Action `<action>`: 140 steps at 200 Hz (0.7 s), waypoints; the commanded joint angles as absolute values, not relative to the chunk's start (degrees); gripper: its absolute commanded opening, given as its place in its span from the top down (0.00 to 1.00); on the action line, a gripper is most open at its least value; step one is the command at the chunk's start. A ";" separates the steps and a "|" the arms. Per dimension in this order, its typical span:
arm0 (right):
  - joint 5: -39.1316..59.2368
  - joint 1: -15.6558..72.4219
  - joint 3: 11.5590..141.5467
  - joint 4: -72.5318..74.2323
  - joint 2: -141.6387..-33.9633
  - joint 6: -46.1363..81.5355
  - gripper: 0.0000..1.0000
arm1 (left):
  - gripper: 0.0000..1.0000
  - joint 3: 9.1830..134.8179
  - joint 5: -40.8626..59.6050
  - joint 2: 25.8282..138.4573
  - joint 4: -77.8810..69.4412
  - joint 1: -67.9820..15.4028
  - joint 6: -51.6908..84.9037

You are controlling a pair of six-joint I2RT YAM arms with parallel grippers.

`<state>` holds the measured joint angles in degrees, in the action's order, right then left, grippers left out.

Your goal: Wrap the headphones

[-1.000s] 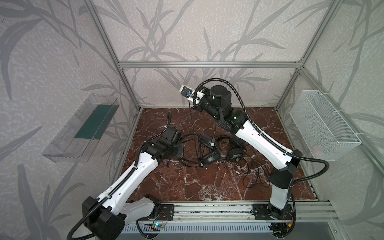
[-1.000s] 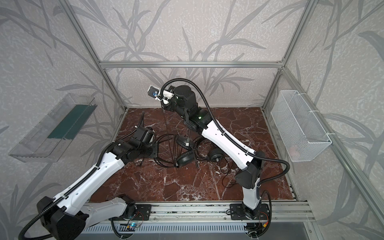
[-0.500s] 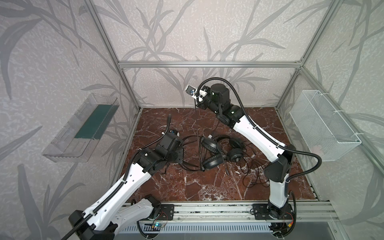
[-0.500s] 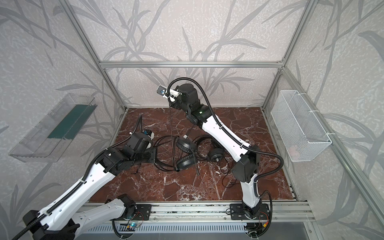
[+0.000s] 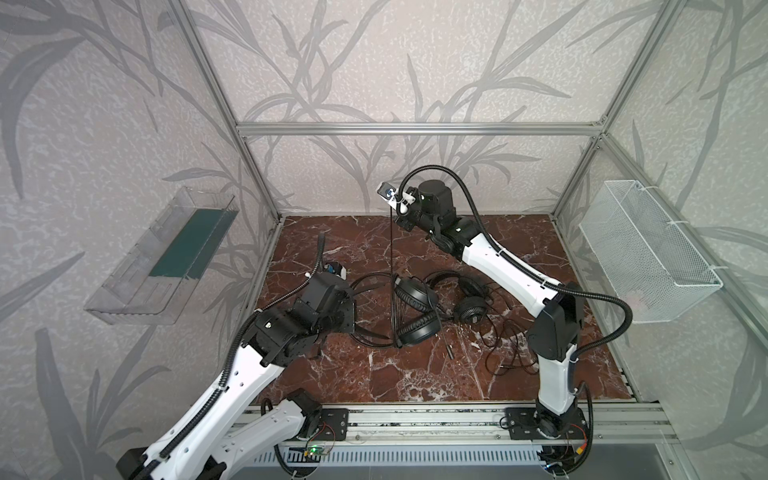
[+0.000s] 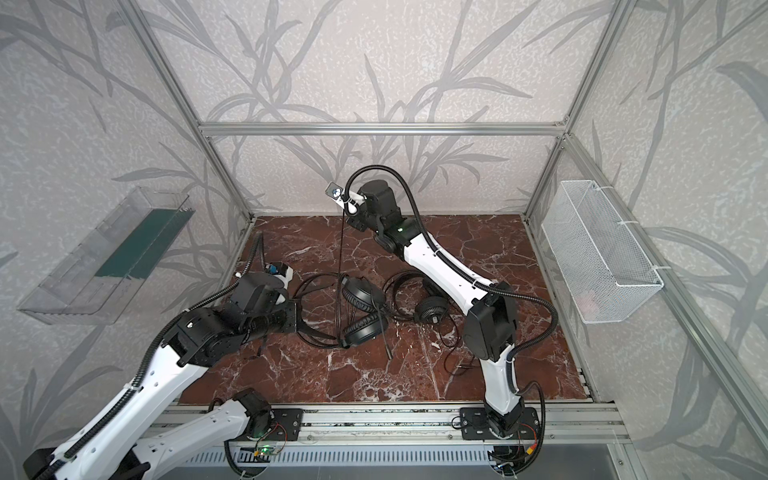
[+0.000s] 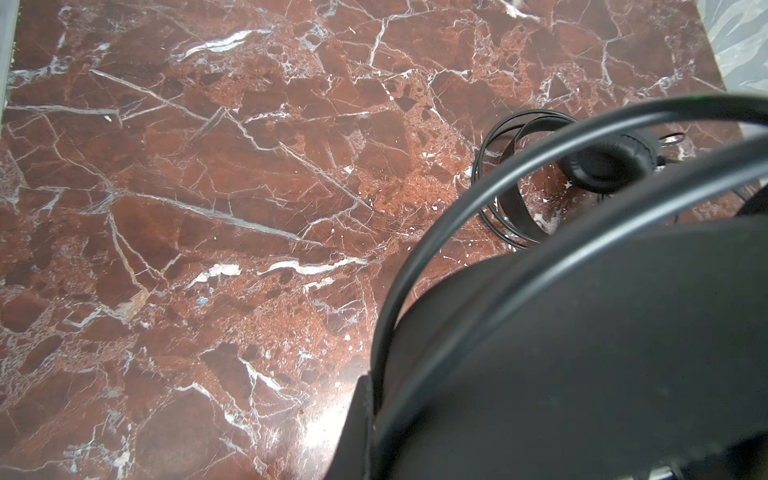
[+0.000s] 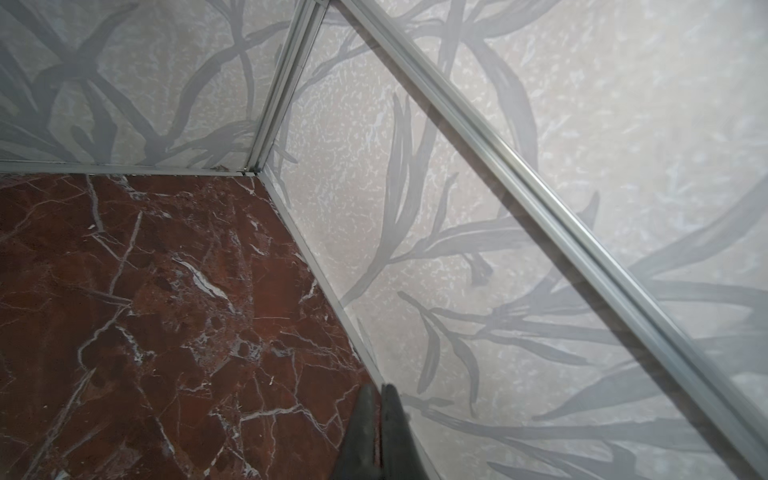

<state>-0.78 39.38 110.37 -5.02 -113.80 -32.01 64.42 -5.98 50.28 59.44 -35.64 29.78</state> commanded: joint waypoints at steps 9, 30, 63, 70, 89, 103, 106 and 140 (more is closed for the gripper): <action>2.96 37.09 103.34 1.89 -110.50 -24.17 1.00 | 1.00 72.01 -2.78 48.95 62.03 -36.67 30.48; 5.02 36.92 98.95 3.22 -109.88 -22.10 1.00 | 1.00 77.80 -3.52 50.74 63.46 -36.71 30.88; 10.61 36.78 91.77 6.98 -107.85 -17.01 0.95 | 1.00 87.28 -3.91 54.72 65.42 -36.72 31.20; 11.75 36.74 90.08 8.42 -107.28 -15.56 0.94 | 1.00 89.17 -4.25 55.61 65.98 -36.65 31.20; 15.12 36.74 86.28 11.35 -106.73 -12.52 0.88 | 1.00 93.89 -4.48 57.81 66.71 -36.68 31.17; 16.55 36.78 83.93 13.37 -106.87 -10.69 0.82 | 1.00 97.46 -4.12 59.39 67.21 -36.64 31.20; 16.60 36.74 83.48 13.84 -106.94 -10.39 0.81 | 1.00 98.23 -4.06 59.67 67.35 -36.60 31.13; 17.93 36.74 78.84 19.85 -107.47 -6.26 0.68 | 1.00 104.16 -3.18 62.67 68.76 -36.69 31.60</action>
